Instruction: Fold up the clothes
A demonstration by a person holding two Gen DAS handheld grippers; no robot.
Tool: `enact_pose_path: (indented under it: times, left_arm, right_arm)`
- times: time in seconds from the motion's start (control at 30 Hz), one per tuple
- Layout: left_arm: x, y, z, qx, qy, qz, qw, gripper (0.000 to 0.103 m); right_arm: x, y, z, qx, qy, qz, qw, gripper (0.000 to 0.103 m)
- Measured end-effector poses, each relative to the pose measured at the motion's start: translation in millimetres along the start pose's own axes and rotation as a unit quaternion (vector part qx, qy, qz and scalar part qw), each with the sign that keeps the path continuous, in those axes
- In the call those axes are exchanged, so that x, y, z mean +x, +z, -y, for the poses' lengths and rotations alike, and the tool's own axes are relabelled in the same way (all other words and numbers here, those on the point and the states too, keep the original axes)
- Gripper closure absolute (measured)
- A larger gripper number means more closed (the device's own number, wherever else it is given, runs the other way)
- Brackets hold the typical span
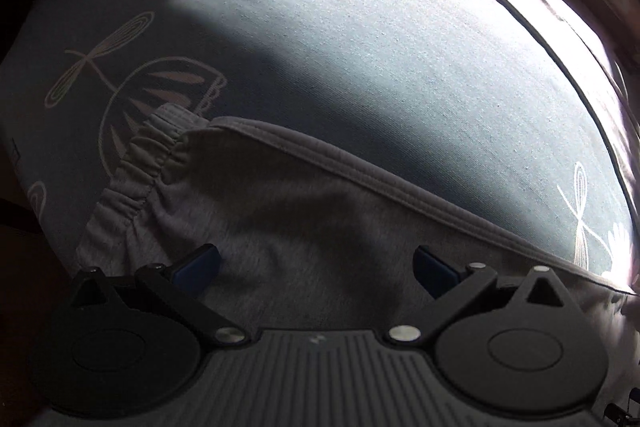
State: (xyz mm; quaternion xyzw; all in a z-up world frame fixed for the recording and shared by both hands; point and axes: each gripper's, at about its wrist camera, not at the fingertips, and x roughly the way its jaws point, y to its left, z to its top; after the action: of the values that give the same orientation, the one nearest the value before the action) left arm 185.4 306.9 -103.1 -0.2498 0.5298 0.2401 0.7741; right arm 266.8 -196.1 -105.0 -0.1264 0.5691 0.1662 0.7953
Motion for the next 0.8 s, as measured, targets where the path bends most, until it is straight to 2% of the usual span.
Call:
enact_pose_path:
  times: [0.13,0.23,0.33,0.4,0.5,0.6,0.8]
  left_arm:
    - [4.1,-1.9,-5.8,0.017,0.028,0.005,0.9995,0.001]
    - [-0.5,-1.6,-7.1,0.01,0.036,0.004,0.9993,0.001]
    - [-10.0,-8.9,10.0,0.051,0.016,0.005,0.9986,0.001]
    - [-10.5,-18.9,22.9,0.083,-0.005,-0.009,0.9965,0.001]
    - [-1.4,-34.2,33.3,0.109,-0.009,-0.032,0.9935,0.001]
    - [-1.4,-42.7,37.6,0.133,0.002,-0.016,0.991,0.001]
    - [0.1,-44.9,44.2,0.167,0.005,-0.026,0.9856,0.001]
  right_arm:
    - [-0.5,-0.2,-0.9,0.002,-0.002,-0.001,1.0,0.0]
    - [-1.1,-0.7,-0.9,0.003,-0.001,-0.001,1.0,0.0]
    - [-2.1,-2.1,-1.4,0.003,-0.001,0.001,1.0,0.0]
    - [-2.8,-2.9,-1.6,0.004,-0.001,0.001,1.0,0.0]
    - [-4.0,-3.7,-1.9,0.005,-0.001,0.001,1.0,0.0]
    - [-4.8,-3.9,-1.9,0.004,0.0,-0.001,1.0,0.0]
    - [-7.3,-7.5,-2.7,0.006,0.001,0.004,1.0,0.0]
